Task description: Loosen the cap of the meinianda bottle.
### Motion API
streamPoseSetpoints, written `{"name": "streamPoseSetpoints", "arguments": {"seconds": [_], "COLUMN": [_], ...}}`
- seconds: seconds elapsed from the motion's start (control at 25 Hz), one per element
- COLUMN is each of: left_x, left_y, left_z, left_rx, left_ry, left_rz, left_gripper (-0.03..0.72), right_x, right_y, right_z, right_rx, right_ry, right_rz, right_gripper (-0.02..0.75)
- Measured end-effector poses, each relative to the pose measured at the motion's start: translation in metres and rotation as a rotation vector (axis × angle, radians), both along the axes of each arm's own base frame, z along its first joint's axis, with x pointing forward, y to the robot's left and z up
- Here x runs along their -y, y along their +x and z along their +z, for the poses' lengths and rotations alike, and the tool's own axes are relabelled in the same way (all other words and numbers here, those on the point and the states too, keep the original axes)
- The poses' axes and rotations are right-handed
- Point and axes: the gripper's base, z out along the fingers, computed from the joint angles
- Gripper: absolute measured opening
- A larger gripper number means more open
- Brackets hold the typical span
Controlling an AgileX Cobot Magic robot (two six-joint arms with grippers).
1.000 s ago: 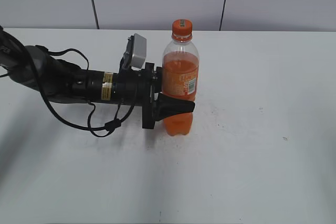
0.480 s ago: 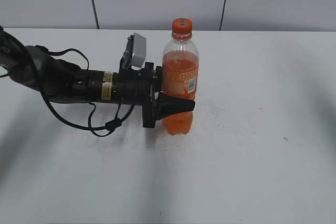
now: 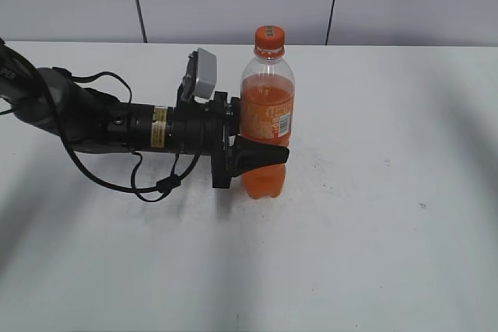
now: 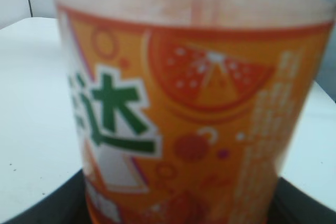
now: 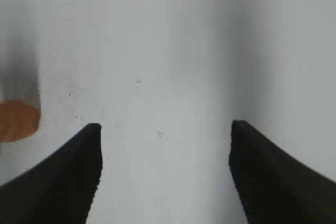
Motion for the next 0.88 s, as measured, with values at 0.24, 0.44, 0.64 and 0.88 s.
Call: {"name": "streamPoseSetpoints", "arguments": {"seconds": [0.24,0.44,0.64,0.88], "left_x": [0.000,0.000,0.000,0.000], "left_y": [0.000,0.000,0.000,0.000], "left_z": [0.000,-0.001,-0.001,-0.001], "left_rx": [0.000,-0.003,-0.007,-0.007], "left_ry": [-0.001,-0.002,-0.006,-0.006], "left_rz": [0.002,0.004,0.005,0.006], "left_gripper": [0.416,0.416,0.416,0.416], "right_x": [-0.052,-0.127,-0.186,-0.227], "right_y": [0.010,0.012,0.012,0.010], "right_z": [0.021,0.031,0.021,0.002], "right_rx": [0.037,0.050,0.025,-0.015], "right_ry": [0.094,0.146,0.155,0.135], "right_rz": [-0.011,0.078,0.144,0.199], "right_gripper": [0.563,0.563,0.563,0.563]}}
